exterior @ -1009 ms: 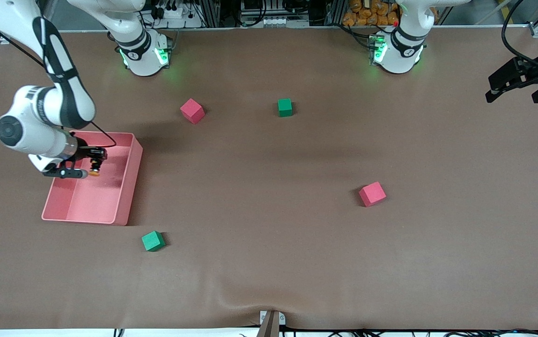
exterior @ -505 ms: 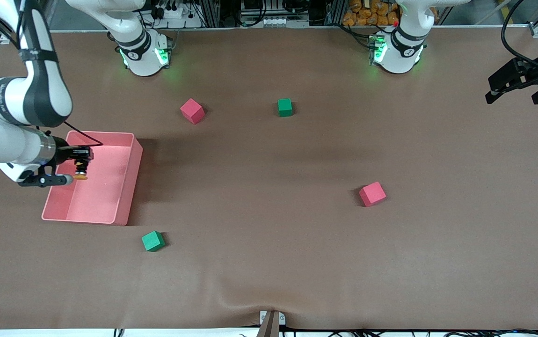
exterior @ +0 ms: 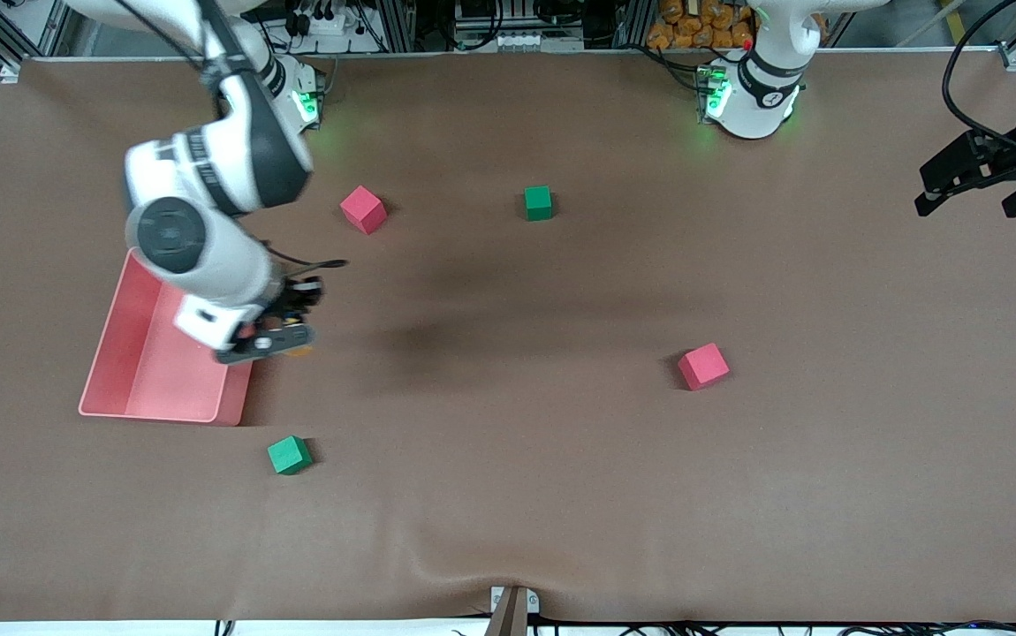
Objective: Place and upright button with both arms
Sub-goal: 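Lift the button out of the tray and carry it to mid-table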
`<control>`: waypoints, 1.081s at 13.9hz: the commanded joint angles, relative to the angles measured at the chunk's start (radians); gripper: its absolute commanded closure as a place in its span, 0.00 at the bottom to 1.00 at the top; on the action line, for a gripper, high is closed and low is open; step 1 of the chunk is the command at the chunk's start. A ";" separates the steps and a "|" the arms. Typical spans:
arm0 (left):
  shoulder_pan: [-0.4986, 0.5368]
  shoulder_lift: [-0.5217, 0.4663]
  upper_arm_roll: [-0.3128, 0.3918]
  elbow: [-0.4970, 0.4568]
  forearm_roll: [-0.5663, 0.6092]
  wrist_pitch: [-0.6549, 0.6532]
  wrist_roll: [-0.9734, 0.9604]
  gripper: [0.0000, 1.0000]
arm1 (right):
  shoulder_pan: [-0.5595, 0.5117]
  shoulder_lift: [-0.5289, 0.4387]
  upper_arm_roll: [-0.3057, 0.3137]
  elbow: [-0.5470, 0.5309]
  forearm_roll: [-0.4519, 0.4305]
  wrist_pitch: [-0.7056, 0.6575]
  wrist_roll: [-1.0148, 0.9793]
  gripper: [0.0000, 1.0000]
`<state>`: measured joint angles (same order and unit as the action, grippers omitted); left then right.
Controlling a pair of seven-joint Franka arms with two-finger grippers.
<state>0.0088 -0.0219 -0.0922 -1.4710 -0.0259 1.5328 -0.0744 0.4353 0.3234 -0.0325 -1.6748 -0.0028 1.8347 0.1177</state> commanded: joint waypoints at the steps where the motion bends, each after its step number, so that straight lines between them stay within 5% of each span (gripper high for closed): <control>1: 0.007 0.011 -0.004 0.000 -0.009 0.021 0.002 0.00 | 0.106 0.158 -0.015 0.171 0.026 -0.015 0.094 1.00; 5: 0.008 0.019 -0.003 -0.003 -0.009 0.030 0.004 0.00 | 0.236 0.353 -0.017 0.337 0.023 0.093 0.233 0.99; 9: 0.011 0.042 0.005 0.003 -0.016 0.049 0.004 0.00 | 0.301 0.448 -0.015 0.345 0.026 0.306 0.371 0.96; 15: 0.004 0.097 0.003 0.003 -0.016 0.096 -0.001 0.00 | 0.405 0.588 -0.015 0.400 0.027 0.443 0.557 0.94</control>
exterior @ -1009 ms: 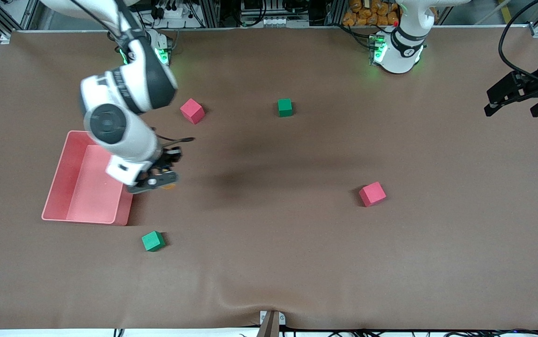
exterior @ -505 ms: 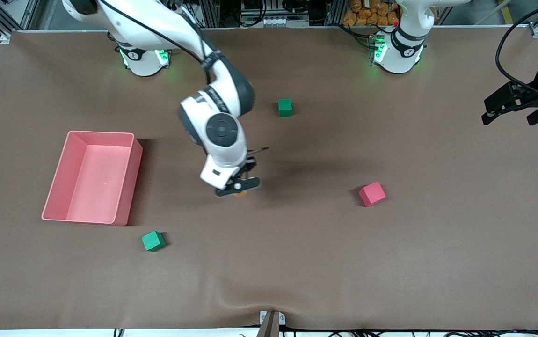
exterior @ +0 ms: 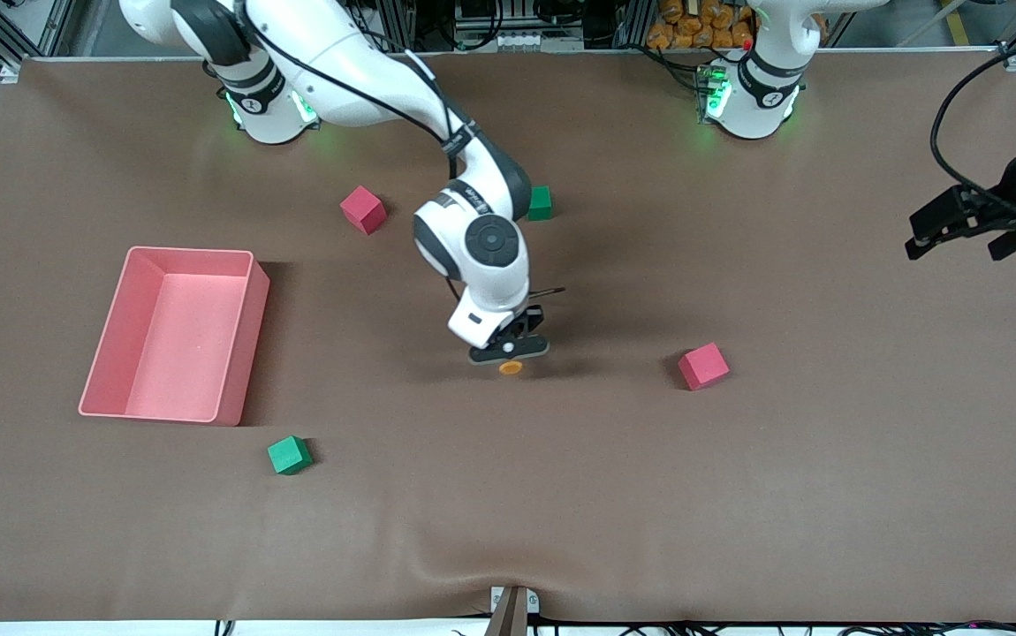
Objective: Place and upright button with both arms
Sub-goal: 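Lift the button out of the tray and carry it to mid-table, then lower the button onto the table and open the right gripper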
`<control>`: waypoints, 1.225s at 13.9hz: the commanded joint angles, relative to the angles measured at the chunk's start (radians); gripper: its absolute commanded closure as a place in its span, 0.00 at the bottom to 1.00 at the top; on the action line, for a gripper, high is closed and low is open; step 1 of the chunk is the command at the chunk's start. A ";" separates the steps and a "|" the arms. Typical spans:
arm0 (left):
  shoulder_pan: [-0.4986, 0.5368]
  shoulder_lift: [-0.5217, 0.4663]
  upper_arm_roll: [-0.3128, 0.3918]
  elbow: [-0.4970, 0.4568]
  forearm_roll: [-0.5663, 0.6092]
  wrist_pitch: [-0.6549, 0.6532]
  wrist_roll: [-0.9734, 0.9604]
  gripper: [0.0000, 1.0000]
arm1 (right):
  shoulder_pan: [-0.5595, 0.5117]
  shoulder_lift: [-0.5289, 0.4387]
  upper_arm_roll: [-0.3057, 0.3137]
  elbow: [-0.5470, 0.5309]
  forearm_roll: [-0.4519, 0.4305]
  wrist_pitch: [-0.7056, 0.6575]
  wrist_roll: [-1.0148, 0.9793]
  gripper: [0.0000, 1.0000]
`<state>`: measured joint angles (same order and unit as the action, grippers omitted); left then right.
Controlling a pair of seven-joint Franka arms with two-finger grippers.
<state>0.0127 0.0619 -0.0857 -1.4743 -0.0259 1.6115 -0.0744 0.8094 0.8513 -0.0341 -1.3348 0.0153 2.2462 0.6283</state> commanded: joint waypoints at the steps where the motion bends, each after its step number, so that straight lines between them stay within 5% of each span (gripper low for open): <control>1: -0.002 0.024 -0.003 0.006 -0.016 0.018 -0.001 0.00 | 0.042 0.070 -0.013 0.060 0.008 0.044 0.056 0.87; 2: -0.008 0.033 -0.003 0.008 -0.017 0.019 -0.002 0.00 | 0.046 0.075 -0.013 0.060 0.008 0.044 0.057 0.70; 3: -0.010 0.041 -0.003 0.008 -0.017 0.021 -0.002 0.00 | 0.047 0.075 -0.013 0.059 0.006 0.042 0.057 0.29; 4: -0.013 0.047 -0.005 0.008 -0.017 0.021 -0.002 0.00 | 0.048 0.075 -0.015 0.059 0.000 0.042 0.054 0.00; 11: -0.042 0.186 -0.014 0.086 -0.019 0.073 -0.079 0.00 | -0.008 0.000 -0.017 0.057 0.015 0.023 0.048 0.00; 17: -0.105 0.257 -0.014 0.083 -0.016 0.080 -0.085 0.00 | -0.133 -0.179 -0.016 0.028 0.014 -0.230 -0.149 0.00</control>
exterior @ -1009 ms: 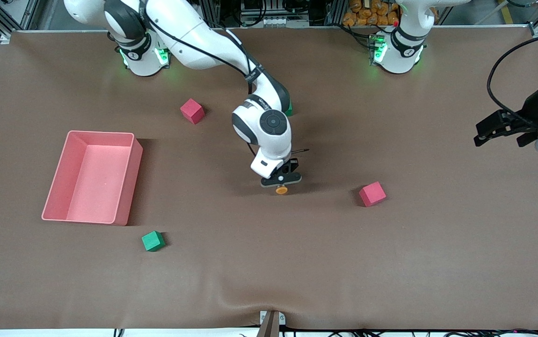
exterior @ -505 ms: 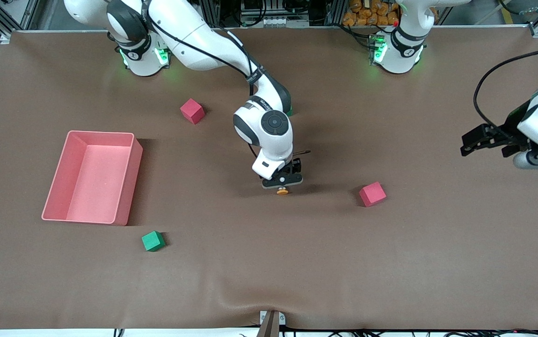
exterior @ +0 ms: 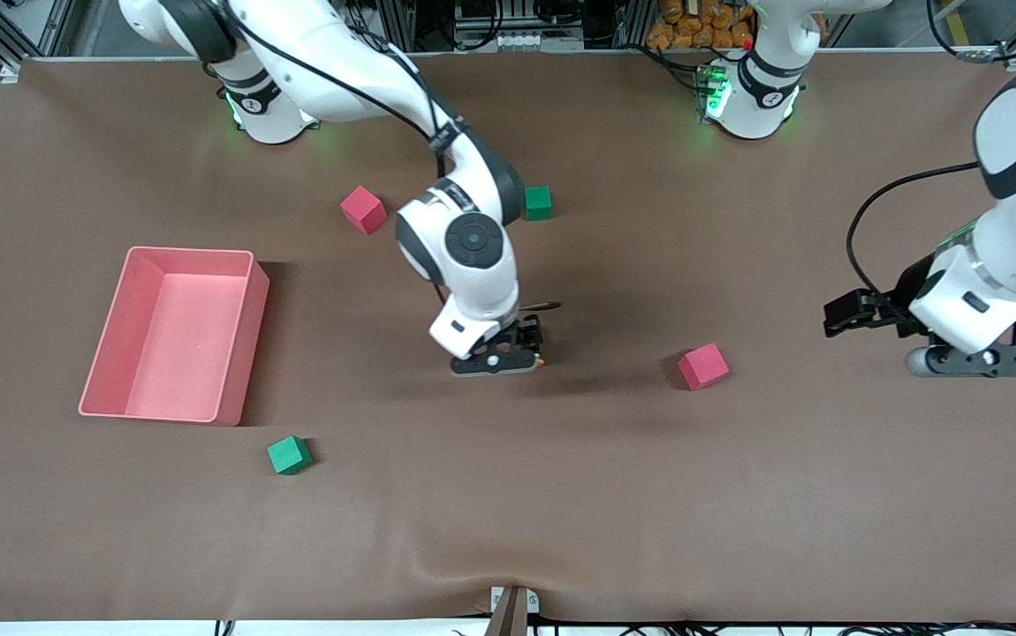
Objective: Place and upright button with both arms
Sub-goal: 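Lower the button onto the table and open the right gripper, then retract the right gripper while the left gripper reaches the button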
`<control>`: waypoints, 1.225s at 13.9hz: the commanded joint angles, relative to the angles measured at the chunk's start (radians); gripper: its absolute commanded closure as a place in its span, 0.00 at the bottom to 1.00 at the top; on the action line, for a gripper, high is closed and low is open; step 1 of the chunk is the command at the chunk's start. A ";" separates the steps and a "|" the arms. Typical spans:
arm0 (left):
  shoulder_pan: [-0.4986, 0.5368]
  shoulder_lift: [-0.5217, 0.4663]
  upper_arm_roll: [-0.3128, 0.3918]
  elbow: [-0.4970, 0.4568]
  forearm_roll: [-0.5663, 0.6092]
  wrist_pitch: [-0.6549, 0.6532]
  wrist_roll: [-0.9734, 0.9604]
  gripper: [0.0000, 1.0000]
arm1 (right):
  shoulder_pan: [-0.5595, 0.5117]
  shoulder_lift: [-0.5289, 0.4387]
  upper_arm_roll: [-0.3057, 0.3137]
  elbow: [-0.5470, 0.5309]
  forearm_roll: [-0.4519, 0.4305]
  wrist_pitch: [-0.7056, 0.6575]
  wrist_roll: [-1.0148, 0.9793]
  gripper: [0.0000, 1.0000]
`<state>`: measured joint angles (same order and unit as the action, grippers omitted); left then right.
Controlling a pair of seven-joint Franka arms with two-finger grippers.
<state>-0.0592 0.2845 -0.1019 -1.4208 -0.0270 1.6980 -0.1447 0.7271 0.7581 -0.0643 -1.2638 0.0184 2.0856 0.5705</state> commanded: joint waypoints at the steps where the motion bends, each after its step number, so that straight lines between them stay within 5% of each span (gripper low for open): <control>1: -0.060 0.050 0.005 0.031 -0.010 -0.003 -0.018 0.00 | -0.076 -0.132 0.014 -0.070 0.012 -0.094 -0.134 0.00; 11: -0.266 0.171 0.002 0.029 -0.014 0.038 -0.279 0.00 | -0.388 -0.684 0.012 -0.598 0.055 -0.110 -0.428 0.00; 17: -0.312 0.225 -0.005 0.025 -0.074 -0.024 -0.352 0.00 | -0.632 -0.830 0.011 -0.631 0.055 -0.315 -0.644 0.00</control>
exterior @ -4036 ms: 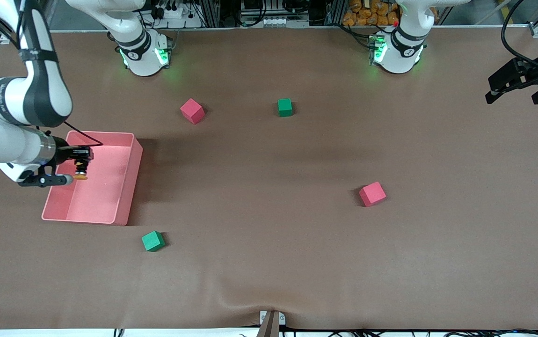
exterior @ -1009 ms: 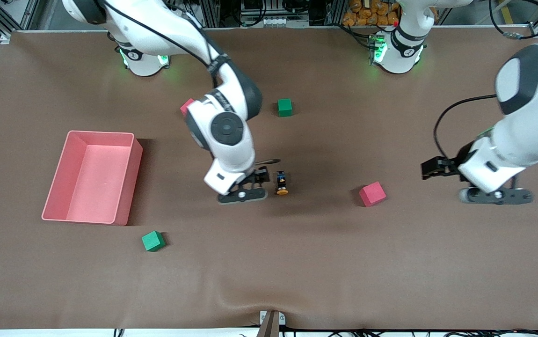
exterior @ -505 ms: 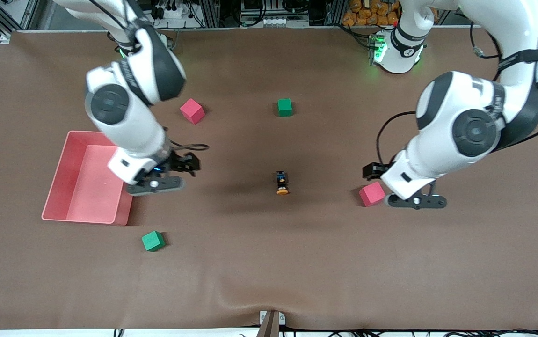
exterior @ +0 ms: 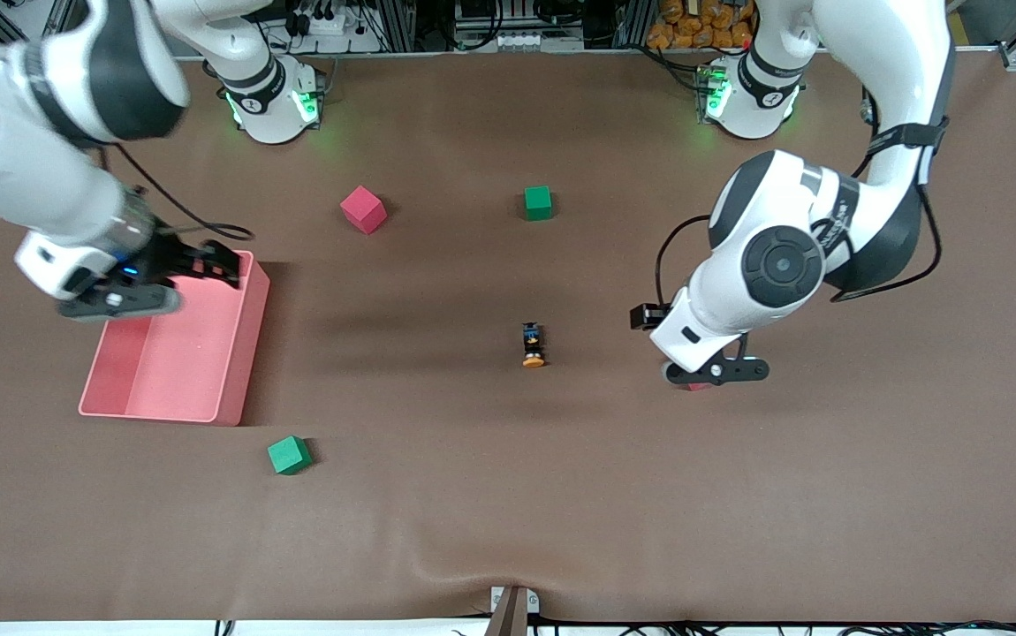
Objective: Place and upright button with both arms
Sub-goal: 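Retract the right gripper while the left gripper reaches the button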
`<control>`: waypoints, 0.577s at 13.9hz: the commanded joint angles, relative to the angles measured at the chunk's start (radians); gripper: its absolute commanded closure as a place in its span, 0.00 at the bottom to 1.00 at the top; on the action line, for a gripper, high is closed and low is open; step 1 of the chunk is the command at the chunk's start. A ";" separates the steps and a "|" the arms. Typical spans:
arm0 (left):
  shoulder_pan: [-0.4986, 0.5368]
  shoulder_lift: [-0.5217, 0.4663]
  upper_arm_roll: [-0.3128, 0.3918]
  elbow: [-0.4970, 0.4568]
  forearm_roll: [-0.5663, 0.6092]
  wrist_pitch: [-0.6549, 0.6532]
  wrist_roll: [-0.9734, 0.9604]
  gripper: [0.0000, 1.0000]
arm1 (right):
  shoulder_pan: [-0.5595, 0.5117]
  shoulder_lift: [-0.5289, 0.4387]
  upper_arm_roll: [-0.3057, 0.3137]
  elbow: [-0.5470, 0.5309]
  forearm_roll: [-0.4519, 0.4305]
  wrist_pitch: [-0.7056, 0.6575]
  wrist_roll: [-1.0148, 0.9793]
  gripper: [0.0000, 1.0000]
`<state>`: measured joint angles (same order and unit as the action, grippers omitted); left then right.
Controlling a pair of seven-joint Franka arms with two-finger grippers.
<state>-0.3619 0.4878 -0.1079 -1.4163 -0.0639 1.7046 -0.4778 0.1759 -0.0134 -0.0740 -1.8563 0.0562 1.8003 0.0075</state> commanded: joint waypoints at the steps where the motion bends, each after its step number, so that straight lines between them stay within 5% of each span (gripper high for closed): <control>1: -0.025 0.032 0.001 0.020 -0.059 -0.037 -0.019 0.00 | -0.119 -0.066 0.020 -0.032 0.017 -0.047 -0.134 0.00; 8: -0.089 0.181 -0.012 0.068 -0.134 -0.036 -0.038 0.00 | -0.153 -0.048 0.017 0.192 -0.010 -0.218 -0.193 0.00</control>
<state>-0.4490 0.6024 -0.1123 -1.4136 -0.1631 1.6860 -0.5082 0.0391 -0.0729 -0.0682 -1.7408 0.0553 1.6379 -0.1793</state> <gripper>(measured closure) 0.000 0.000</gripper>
